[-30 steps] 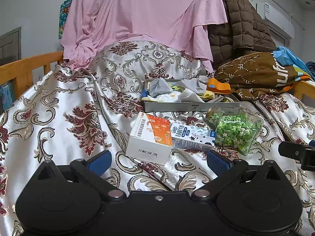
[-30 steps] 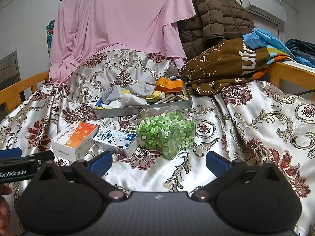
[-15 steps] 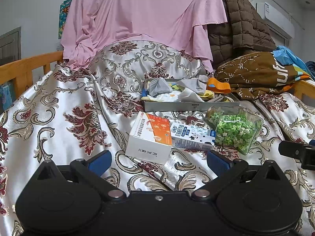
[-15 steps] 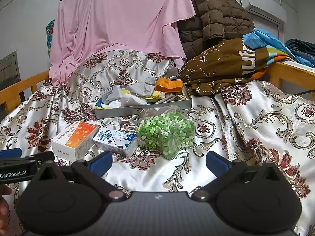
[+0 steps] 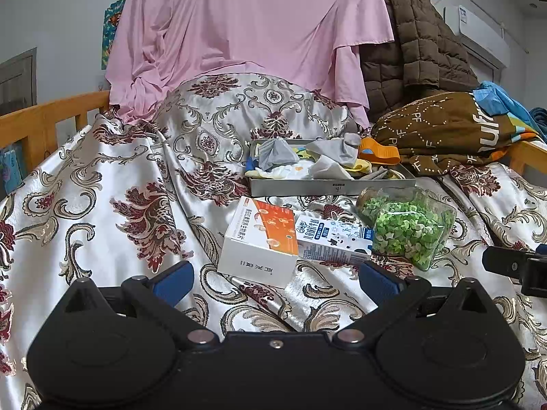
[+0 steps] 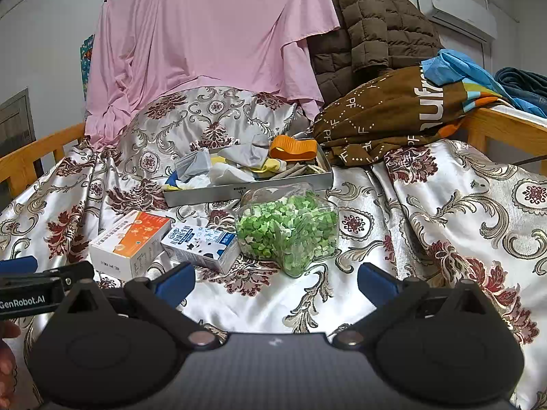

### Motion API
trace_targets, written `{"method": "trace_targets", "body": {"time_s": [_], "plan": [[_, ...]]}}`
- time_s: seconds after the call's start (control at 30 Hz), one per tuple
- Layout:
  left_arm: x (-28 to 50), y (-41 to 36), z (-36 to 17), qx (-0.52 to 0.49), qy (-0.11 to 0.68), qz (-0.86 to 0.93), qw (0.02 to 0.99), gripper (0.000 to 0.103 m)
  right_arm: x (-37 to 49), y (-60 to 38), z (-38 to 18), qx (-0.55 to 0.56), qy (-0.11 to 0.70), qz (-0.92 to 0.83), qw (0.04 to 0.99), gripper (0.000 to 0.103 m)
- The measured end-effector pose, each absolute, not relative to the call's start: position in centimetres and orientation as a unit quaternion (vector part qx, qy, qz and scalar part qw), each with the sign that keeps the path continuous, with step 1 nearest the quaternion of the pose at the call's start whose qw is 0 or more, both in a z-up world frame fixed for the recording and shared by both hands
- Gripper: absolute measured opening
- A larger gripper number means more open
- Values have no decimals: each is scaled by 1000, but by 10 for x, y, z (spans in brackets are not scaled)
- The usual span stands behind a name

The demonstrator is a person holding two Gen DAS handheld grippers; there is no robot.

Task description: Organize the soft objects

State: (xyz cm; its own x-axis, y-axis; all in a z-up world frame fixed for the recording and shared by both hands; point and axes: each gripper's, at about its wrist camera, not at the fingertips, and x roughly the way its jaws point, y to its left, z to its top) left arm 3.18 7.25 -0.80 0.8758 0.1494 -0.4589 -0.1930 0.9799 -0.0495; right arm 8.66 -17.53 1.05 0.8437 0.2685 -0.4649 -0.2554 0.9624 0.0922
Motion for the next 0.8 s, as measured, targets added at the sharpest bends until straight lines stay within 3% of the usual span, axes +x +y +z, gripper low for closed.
{"method": "trace_targets", "body": {"time_s": [0.8], "plan": [[32, 71, -8, -41, 236, 85, 967, 102, 87, -175, 10, 14, 244, 136, 960, 103]]}}
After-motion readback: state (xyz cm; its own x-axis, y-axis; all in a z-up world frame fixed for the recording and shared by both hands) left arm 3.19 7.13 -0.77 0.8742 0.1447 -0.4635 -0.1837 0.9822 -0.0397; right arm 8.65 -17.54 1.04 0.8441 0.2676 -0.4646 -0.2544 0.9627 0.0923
